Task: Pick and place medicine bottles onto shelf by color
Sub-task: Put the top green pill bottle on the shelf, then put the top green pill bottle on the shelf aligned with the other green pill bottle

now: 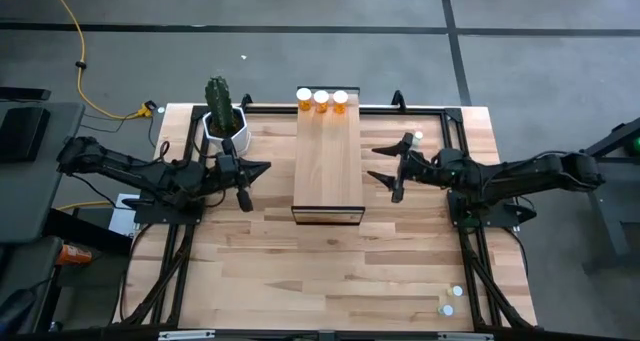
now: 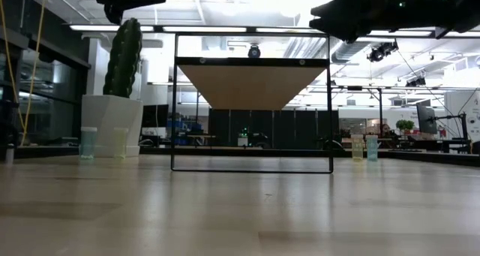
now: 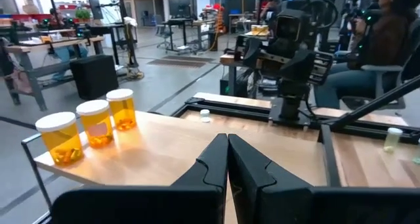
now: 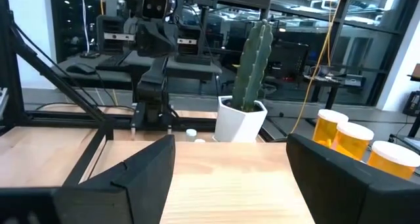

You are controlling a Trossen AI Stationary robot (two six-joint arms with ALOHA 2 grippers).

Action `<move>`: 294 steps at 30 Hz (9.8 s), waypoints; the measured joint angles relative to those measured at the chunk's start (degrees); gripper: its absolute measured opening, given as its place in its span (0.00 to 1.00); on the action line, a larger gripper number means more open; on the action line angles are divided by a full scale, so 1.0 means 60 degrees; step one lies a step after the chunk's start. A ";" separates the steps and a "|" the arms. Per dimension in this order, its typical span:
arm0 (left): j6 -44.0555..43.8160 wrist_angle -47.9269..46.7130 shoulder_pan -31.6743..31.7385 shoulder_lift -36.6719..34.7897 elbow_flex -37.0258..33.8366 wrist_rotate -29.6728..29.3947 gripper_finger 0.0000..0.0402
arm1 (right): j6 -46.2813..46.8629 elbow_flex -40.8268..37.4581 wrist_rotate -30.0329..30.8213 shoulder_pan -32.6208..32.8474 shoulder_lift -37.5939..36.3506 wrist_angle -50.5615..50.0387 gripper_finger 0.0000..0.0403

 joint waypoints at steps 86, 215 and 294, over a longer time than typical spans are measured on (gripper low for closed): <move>0.0085 0.0232 0.1325 0.0339 0.0007 0.0327 0.41 | 0.8323 0.3082 0.5402 -0.5617 0.5351 -1.0641 0.27; 0.0414 0.0224 0.1310 0.0337 0.0004 0.0323 0.41 | -0.0835 1.4131 0.2374 -0.2251 1.0757 -1.0197 0.32; -0.1016 -0.3527 0.1438 0.0342 0.0577 -0.0457 0.50 | 0.0015 0.1963 0.2375 0.0521 0.0441 -0.2525 0.51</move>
